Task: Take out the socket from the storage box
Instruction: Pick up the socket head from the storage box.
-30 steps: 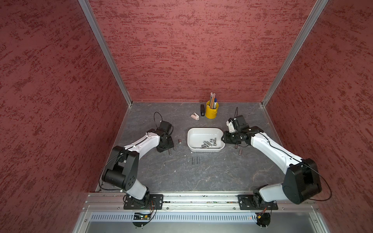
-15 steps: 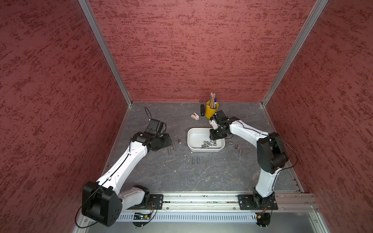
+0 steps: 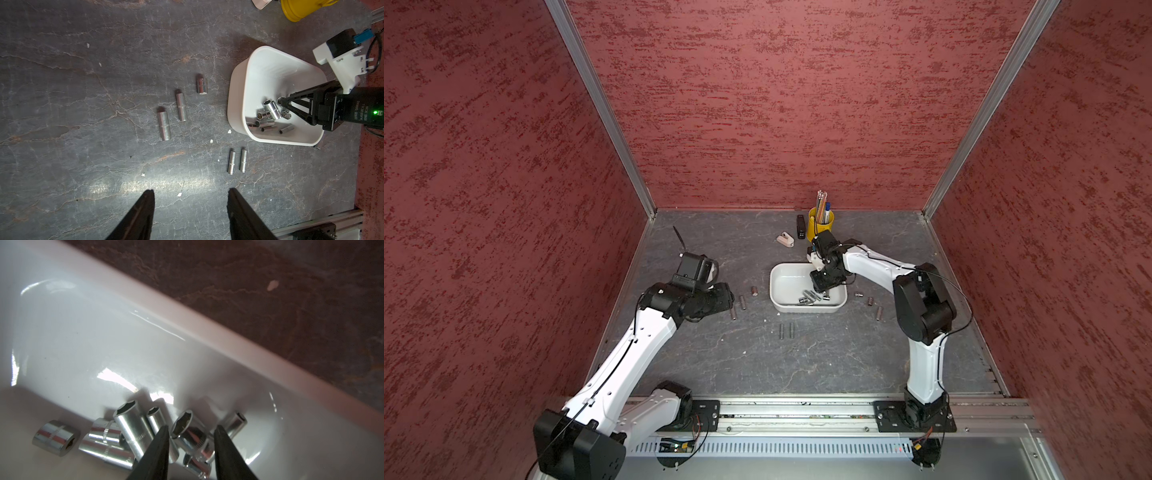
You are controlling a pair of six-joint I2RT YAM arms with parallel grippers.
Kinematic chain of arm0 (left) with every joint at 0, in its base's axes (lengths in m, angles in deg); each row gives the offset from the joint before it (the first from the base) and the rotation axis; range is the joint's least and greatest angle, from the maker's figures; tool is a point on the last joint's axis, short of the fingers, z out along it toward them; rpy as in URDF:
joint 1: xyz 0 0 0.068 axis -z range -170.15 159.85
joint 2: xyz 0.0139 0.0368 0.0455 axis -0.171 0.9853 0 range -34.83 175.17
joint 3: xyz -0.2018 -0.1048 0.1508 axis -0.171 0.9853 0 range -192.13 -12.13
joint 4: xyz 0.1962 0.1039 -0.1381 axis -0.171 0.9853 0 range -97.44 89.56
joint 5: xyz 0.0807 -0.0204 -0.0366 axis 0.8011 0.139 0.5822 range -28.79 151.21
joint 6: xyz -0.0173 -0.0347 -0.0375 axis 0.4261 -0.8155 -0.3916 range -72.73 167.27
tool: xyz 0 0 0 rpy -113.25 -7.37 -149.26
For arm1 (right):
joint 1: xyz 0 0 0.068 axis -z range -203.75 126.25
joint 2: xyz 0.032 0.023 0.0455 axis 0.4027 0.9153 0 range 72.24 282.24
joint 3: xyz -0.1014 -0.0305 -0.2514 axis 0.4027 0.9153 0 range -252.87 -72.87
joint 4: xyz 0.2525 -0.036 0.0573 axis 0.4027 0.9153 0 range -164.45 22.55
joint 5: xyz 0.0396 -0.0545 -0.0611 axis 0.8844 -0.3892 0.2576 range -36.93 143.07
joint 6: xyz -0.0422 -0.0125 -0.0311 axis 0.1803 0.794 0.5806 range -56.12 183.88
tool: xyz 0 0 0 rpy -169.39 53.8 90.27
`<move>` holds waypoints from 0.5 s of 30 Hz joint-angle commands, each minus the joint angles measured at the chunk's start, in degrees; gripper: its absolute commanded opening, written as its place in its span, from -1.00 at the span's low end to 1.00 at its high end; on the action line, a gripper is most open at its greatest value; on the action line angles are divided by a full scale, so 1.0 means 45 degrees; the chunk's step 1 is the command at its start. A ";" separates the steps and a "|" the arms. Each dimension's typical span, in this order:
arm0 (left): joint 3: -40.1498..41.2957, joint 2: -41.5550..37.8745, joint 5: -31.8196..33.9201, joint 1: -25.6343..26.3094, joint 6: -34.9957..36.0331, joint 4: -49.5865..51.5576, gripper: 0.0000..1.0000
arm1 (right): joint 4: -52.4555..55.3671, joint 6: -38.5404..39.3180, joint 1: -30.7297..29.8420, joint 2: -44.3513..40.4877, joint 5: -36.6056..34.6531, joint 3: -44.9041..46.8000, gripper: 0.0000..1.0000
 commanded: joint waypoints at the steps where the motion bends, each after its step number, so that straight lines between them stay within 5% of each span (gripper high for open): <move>1: 0.0152 0.0032 -0.0013 -0.0001 0.0225 -0.0057 0.18 | -0.0099 0.0169 -0.0030 0.0461 -0.0681 0.0084 -0.22; 9: 0.0191 0.0181 0.0081 0.0001 0.0225 -0.0047 0.18 | 0.0051 -0.0087 -0.0043 0.1265 -0.0808 0.0001 -0.32; 15: 0.0222 0.0198 0.0136 0.0018 0.0206 -0.0027 0.18 | 0.0256 -0.0610 -0.0030 0.1057 -0.0830 -0.0030 -0.63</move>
